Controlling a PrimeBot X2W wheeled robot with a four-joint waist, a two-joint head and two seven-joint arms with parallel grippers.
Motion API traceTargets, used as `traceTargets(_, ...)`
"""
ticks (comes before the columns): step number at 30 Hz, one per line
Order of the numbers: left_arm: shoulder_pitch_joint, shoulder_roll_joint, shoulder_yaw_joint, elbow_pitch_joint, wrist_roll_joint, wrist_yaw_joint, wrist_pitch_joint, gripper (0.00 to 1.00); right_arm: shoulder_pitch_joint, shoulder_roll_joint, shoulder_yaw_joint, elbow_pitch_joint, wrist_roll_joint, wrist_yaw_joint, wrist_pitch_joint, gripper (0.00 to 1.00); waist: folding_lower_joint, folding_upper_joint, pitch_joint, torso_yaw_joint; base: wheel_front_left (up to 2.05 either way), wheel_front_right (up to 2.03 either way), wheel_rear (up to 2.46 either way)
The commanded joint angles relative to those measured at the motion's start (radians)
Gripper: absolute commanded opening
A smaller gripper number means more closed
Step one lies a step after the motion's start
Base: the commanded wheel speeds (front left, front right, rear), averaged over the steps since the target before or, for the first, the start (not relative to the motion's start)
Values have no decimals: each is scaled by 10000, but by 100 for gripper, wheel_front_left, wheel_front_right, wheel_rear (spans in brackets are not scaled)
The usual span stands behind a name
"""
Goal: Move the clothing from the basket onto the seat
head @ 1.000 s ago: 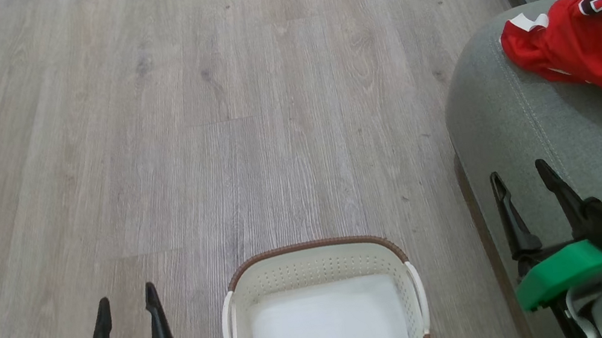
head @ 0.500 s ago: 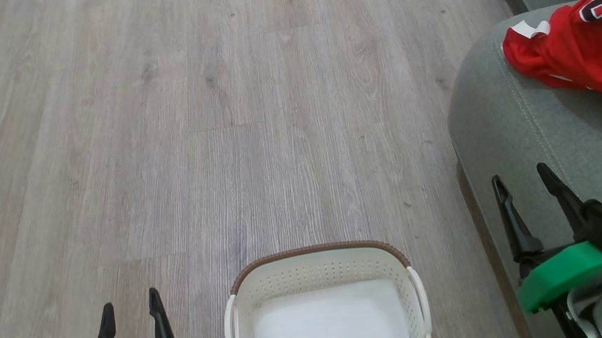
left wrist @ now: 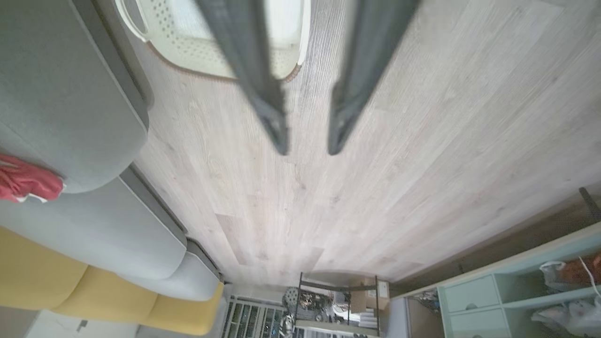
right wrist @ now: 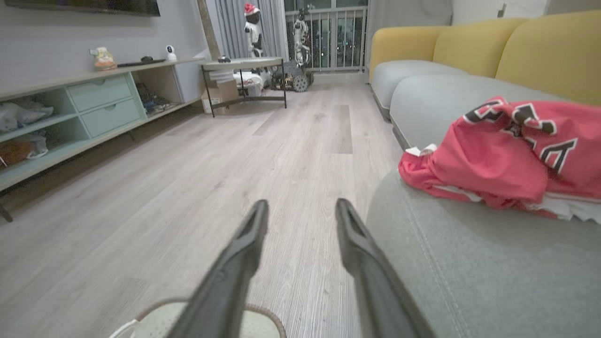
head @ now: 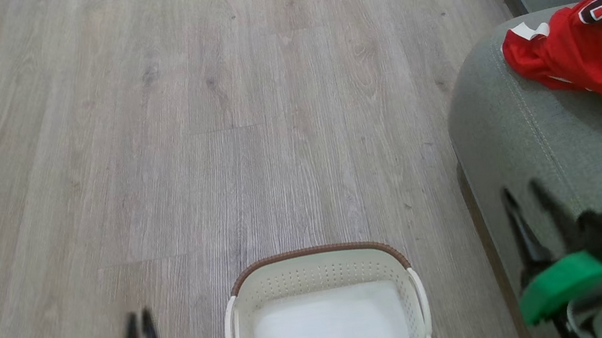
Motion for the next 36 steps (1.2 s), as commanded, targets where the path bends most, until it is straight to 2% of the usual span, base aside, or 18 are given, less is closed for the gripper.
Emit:
traceTargets(1, 61, -18, 1, 196, -24, -6, 8, 0, 65, 0, 4, 212, 24, 0, 11, 0, 0, 0, 1, 0, 0, 0, 0)
traceTargets(4, 216, -49, 16, 543, -137, -28, 40, 0, 266, 0, 5, 580, 148, 1, 50, 0, 0, 0, 5, -6, 0, 0, 0)
traceTargets(36, -400, -127, 686, 504, -3459, -679, 932, 0, 6, 4, -278, 363, 3809, 21, 932, 0, 0, 0, 114, -139, 0, 0, 0)
